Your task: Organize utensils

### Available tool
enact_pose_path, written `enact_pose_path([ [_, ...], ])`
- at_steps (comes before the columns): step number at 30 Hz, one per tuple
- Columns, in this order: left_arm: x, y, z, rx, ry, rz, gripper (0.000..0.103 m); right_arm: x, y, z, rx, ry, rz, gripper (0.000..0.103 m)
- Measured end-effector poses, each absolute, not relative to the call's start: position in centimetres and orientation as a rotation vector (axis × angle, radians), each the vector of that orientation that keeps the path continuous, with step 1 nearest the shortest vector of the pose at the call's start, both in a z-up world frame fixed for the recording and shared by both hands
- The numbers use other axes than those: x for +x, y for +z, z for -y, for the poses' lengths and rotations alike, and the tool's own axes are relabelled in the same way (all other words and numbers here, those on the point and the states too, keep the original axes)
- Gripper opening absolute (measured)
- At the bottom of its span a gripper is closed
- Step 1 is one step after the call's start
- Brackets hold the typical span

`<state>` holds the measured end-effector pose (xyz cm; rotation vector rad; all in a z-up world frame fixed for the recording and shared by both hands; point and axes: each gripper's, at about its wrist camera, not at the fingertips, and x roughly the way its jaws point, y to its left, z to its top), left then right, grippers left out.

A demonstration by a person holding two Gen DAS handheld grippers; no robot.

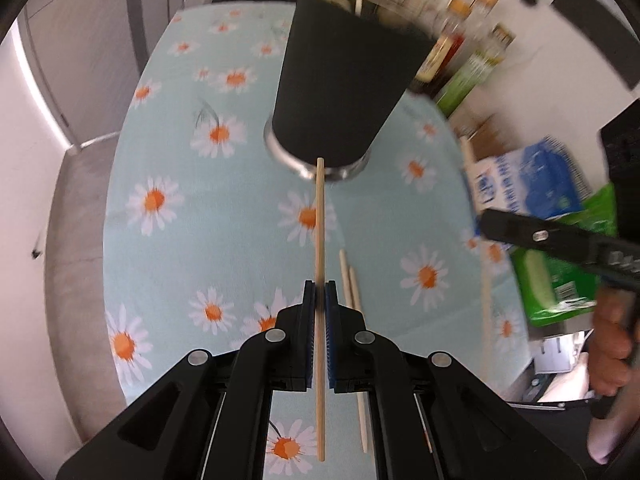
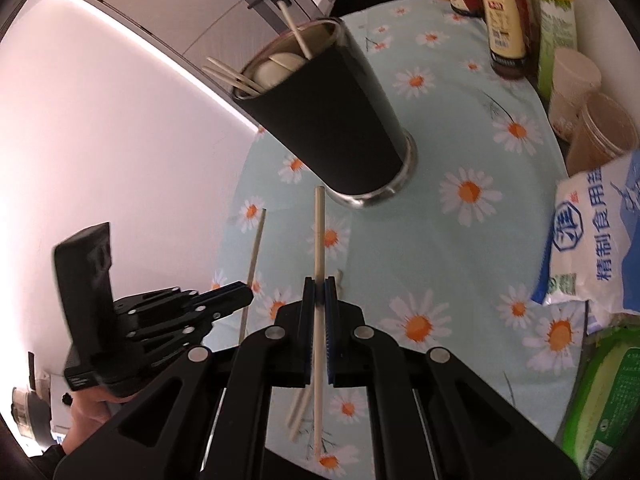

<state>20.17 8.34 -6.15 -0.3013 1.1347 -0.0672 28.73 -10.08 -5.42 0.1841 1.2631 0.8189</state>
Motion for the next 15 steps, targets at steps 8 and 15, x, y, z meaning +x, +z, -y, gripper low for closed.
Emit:
enact_pose_path([
  [8,20.6,-3.7,-9.5,-0.318,-0.181,-0.997,0.004,27.3,-3.8,7.8,0.171,0.789,-1.135,0.006],
  [15,21.2,-1.8,-10.4,-0.351,-0.249,-0.907,0.004,26.4,-1.7,7.2,0.179,0.799,-1.0,0.006],
])
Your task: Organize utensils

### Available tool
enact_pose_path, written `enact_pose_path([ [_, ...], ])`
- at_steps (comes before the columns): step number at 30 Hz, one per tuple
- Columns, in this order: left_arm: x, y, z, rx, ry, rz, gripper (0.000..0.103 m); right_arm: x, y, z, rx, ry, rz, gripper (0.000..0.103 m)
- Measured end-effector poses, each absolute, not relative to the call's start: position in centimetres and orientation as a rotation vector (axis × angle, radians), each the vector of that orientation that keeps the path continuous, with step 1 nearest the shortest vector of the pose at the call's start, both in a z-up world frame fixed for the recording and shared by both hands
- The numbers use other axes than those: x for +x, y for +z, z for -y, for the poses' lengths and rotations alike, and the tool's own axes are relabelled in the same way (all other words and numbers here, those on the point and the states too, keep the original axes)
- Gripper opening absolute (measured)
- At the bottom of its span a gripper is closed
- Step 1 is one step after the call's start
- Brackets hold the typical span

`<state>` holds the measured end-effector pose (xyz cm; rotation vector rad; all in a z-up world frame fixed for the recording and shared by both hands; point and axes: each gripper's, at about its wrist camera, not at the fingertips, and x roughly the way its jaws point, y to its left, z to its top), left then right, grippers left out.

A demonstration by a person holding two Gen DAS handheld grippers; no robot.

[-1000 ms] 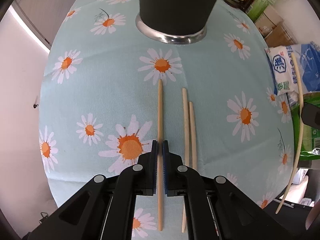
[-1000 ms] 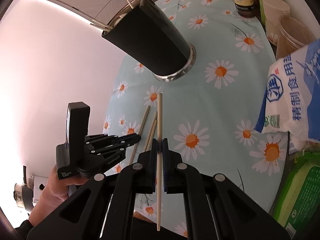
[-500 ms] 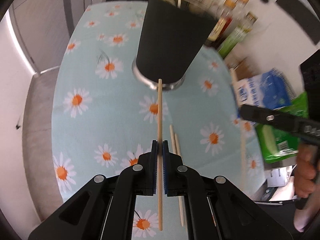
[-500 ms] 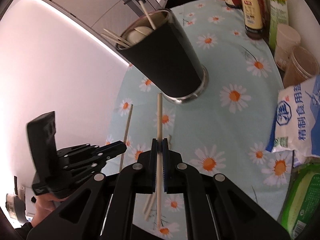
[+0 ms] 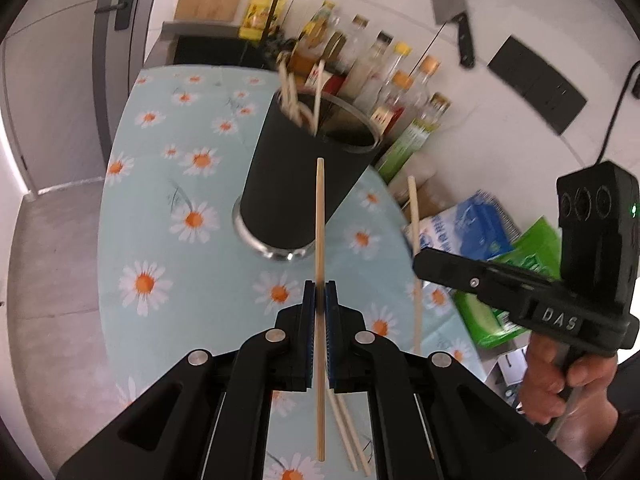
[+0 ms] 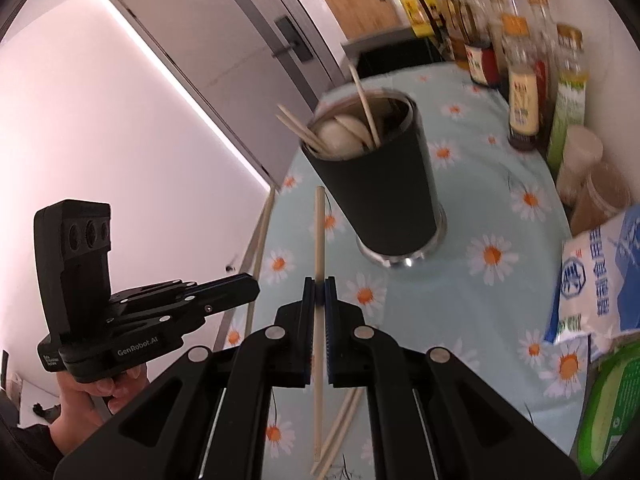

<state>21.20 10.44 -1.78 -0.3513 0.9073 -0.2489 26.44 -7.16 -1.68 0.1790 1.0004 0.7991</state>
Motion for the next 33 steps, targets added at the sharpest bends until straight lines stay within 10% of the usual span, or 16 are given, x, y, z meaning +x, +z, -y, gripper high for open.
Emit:
enact_pose_path([
  [33,27.2,5.8,-11.7,-0.366,-0.341,-0.493,0.004,32.1,6.1,7.3,0.222,0.725,-0.612,0.006],
])
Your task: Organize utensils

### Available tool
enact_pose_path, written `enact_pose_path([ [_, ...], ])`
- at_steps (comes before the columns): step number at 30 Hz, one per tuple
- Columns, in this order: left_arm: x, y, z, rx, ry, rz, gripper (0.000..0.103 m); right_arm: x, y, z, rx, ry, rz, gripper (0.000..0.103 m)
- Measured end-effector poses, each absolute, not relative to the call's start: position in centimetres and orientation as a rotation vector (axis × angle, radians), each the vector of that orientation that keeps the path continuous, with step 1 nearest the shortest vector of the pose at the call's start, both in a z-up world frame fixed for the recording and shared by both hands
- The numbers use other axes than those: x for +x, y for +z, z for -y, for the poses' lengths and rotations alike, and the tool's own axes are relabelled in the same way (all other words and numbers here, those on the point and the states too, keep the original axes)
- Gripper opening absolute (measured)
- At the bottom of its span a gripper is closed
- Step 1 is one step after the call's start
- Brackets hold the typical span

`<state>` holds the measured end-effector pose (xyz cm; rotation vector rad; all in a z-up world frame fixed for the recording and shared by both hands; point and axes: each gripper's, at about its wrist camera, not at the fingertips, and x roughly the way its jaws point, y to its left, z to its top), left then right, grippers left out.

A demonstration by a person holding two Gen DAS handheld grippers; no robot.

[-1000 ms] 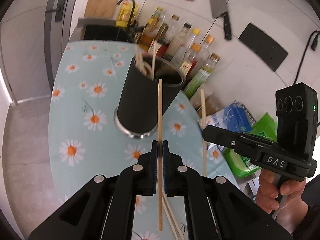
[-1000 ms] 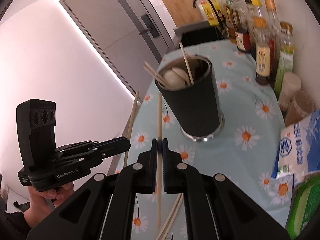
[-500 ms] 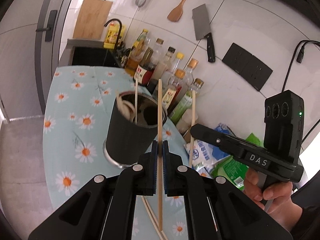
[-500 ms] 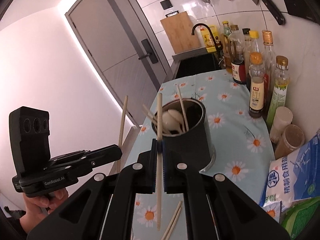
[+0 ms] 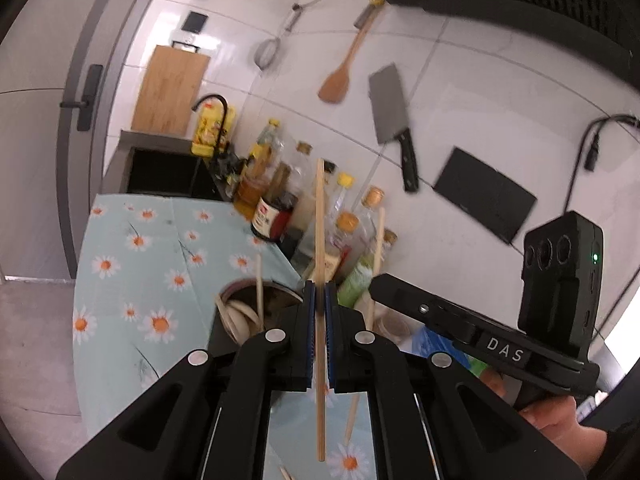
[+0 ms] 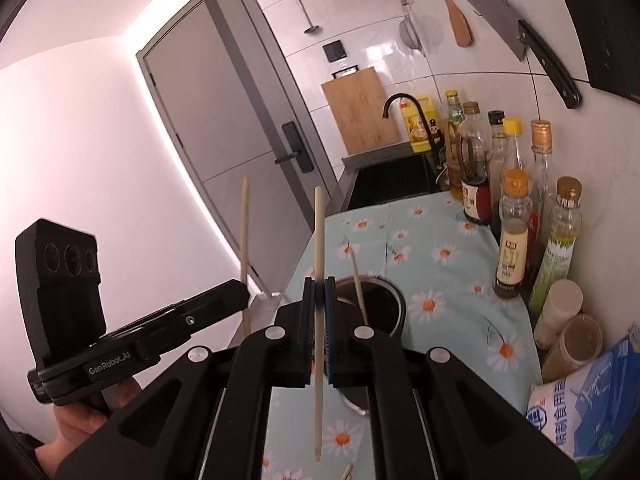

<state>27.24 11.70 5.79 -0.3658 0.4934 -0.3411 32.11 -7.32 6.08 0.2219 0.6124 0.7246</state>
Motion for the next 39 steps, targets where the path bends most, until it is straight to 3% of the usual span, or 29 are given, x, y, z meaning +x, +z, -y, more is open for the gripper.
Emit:
enact_pose_path([
  [18,32.1,7.7,-14.7,-0.415,-0.284,-0.353,0.004,38.5,8.3,5.9,0.265,0.715,-0.529,0.006],
  [39,34.4,4.3,-13.5,-0.402,-0.265,-0.397,0.004,38.8,7.5,6.7,0.281,0.705,-0.534,0.006],
])
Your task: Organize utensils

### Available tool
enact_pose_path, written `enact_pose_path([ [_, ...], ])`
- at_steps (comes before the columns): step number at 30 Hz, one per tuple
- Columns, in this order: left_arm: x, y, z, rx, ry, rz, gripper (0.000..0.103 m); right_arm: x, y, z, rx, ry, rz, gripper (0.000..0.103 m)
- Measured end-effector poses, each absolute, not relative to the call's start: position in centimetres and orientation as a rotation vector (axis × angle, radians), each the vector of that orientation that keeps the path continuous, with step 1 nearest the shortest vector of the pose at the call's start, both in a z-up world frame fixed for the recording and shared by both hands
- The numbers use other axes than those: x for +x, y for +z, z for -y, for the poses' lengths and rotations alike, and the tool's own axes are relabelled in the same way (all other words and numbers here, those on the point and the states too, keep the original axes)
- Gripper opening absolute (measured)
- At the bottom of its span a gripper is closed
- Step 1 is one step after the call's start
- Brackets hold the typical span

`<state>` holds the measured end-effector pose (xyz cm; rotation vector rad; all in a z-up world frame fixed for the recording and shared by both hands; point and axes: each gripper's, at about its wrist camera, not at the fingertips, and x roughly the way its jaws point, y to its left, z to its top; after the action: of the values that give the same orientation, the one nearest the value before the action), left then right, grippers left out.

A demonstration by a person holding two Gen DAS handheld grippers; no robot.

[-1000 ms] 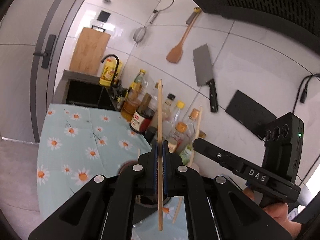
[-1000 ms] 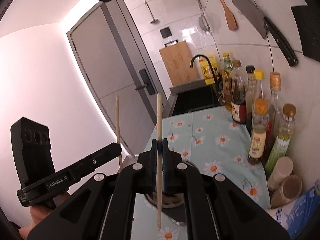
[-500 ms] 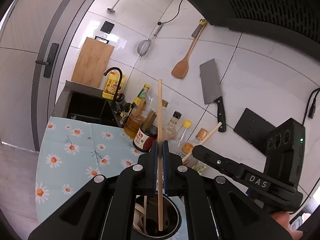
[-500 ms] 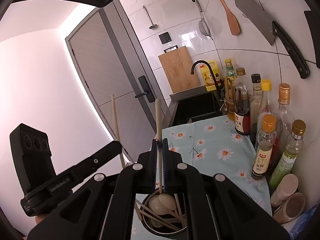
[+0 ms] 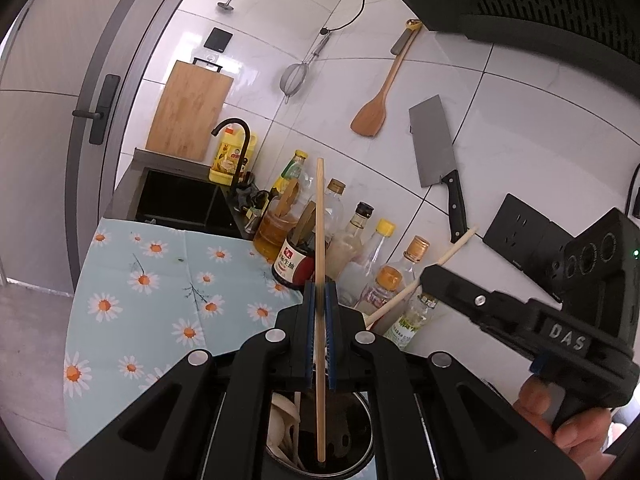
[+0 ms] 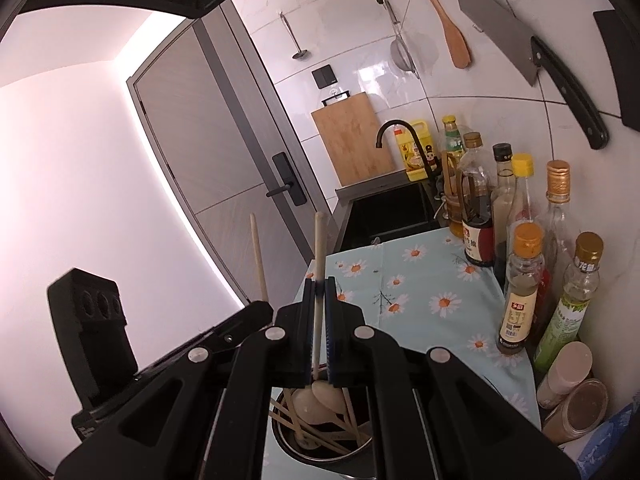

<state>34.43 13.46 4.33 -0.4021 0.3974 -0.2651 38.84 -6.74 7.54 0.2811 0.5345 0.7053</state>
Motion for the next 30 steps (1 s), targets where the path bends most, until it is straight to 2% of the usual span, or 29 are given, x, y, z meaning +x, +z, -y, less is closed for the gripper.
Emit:
enact_pose_path([
  [12,35.0,3.3,-12.8,-0.386,-0.248,-0.421,0.004,38.7,6.9,7.7,0.306,0.705,-0.566,0.006],
  [15,35.2,2.9,-12.8,-0.384,-0.238,-0.432,0.005,38.7,6.7,7.8,0.311,0.701,-0.578,0.015],
  [24,34.9,2.7,-13.3,-0.395,-0.233,-0.441,0.005,38.8,6.0,7.1,0.313,0.711,-0.61,0.017],
  [28,34.6,2.8,-13.5,-0.399,-0.232,-0.44,0.005,38.4,6.2,7.0,0.313,0.717,-0.611,0.021],
  [30,34.2,3.1,-13.7,-0.404,-0.23,-0.438,0.017,38.2,6.2,7.0,0.315,0.718,-0.611,0.022],
])
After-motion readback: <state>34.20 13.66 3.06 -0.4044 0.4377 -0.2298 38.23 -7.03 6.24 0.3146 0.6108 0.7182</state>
